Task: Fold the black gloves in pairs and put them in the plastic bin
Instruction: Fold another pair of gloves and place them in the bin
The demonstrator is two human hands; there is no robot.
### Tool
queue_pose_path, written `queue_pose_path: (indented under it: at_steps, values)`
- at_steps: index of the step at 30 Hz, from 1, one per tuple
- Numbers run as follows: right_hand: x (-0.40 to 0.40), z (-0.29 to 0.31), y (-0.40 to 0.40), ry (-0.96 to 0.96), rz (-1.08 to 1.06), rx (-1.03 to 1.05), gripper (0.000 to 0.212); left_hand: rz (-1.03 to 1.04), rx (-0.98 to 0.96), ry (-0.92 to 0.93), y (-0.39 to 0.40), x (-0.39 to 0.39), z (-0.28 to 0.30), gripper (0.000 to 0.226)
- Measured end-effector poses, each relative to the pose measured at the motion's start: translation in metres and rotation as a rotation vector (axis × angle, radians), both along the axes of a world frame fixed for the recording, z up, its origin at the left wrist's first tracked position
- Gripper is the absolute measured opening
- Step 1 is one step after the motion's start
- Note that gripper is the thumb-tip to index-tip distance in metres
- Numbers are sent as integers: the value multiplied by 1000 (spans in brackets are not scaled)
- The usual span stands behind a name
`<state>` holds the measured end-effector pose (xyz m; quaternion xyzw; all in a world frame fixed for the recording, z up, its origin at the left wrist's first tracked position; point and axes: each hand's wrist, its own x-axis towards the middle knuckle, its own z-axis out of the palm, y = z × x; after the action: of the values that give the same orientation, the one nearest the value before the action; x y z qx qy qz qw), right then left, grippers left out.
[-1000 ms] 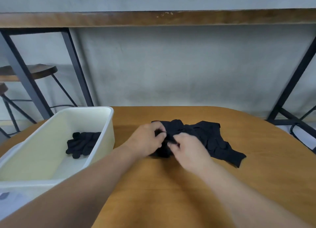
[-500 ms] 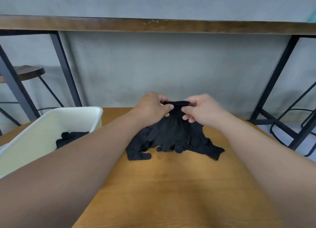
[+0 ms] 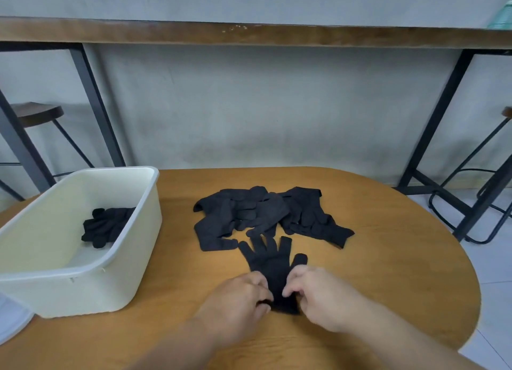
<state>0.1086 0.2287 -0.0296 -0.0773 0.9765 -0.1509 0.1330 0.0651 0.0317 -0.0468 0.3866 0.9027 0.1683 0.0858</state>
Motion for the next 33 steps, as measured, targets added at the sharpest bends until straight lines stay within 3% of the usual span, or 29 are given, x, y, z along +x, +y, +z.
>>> queue_pose_path:
  at_steps: [2, 6, 11, 14, 18, 22, 24, 29, 33]
  values:
    - [-1, -2, 1, -4, -33, -8, 53, -15, 0, 29, -5, 4, -1, 31]
    - [-4, 1, -6, 126, -97, -77, 29, -2, 2, 45, -5, 8, 3, 41]
    - [-1, -8, -18, 45, -34, -49, 26, 60, 39, -57, -6, 10, 1, 28]
    - [-8, -2, -18, 42, -53, -69, 18, 237, 142, -77, -8, -9, 3, 23]
    - [-33, 15, -24, 124, -143, -153, 14, 584, 212, 41, -18, -61, 9, 21]
    - [-66, 23, -31, 194, -201, -195, 15, 691, 207, 53, -20, -99, 17, 24]
    - [-85, 21, -33, 272, -195, -117, 13, 653, 211, 64, -12, -108, 17, 20]
    - [-134, 12, -5, 429, -157, 250, 51, 570, 256, 12, 9, -111, 7, 11]
    - [-153, 9, 16, 409, -144, 364, 38, 543, 298, -32, 19, -117, 1, 11]
